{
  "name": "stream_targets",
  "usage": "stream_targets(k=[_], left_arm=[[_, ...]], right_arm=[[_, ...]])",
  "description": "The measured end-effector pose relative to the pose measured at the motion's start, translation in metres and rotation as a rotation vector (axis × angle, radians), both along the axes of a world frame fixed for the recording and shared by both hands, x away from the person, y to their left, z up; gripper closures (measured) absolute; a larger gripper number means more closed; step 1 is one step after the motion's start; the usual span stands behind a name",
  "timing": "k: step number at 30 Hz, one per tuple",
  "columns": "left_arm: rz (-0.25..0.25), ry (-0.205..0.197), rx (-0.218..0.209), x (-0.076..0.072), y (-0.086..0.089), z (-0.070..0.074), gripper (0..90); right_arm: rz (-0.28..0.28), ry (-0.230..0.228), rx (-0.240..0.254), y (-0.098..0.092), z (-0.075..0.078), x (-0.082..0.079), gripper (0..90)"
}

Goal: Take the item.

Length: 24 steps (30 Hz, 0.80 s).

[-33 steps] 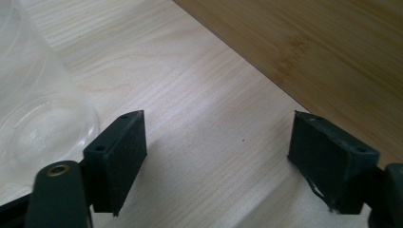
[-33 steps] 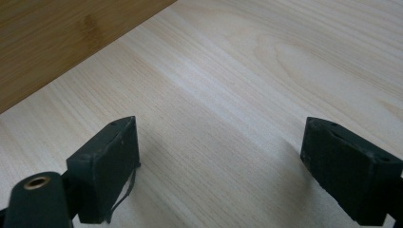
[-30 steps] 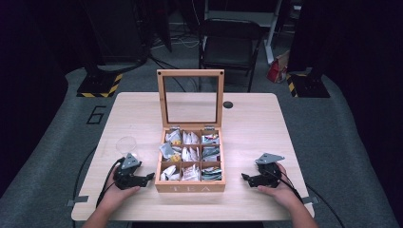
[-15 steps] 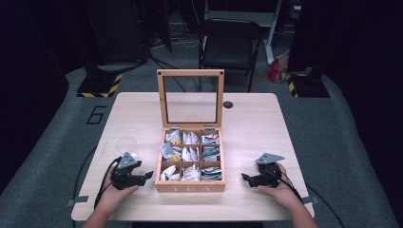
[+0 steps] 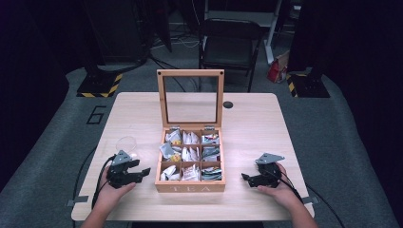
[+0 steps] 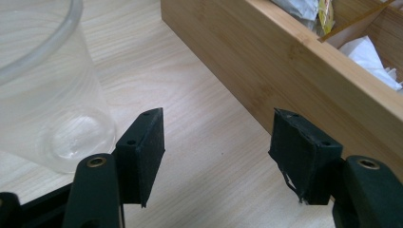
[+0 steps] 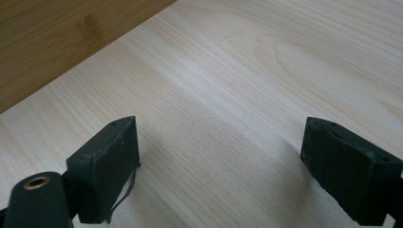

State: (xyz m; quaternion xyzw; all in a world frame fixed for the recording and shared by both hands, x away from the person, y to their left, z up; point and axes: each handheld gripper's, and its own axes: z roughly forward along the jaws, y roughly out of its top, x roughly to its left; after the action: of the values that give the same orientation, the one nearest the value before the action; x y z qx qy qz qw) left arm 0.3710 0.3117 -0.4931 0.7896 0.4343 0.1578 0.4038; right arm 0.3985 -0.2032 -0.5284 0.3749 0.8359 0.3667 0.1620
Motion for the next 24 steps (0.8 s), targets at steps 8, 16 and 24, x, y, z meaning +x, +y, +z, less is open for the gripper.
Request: stream_targets(k=[8, 16, 24], left_arm=[[0.005, 0.015, -0.001, 0.002, -0.001, 0.012, 39.3], [0.024, 0.002, -0.005, 0.005, 0.000, 0.021, 39.3], [0.021, 0.003, -0.002, 0.007, 0.002, 0.027, 39.3]], right_arm=[[-0.002, 0.000, 0.001, 0.000, 0.000, 0.000, 11.9], [-0.002, 0.000, 0.000, 0.000, 0.000, 0.000, 11.9], [-0.002, 0.000, 0.000, 0.000, 0.000, 0.000, 11.9]])
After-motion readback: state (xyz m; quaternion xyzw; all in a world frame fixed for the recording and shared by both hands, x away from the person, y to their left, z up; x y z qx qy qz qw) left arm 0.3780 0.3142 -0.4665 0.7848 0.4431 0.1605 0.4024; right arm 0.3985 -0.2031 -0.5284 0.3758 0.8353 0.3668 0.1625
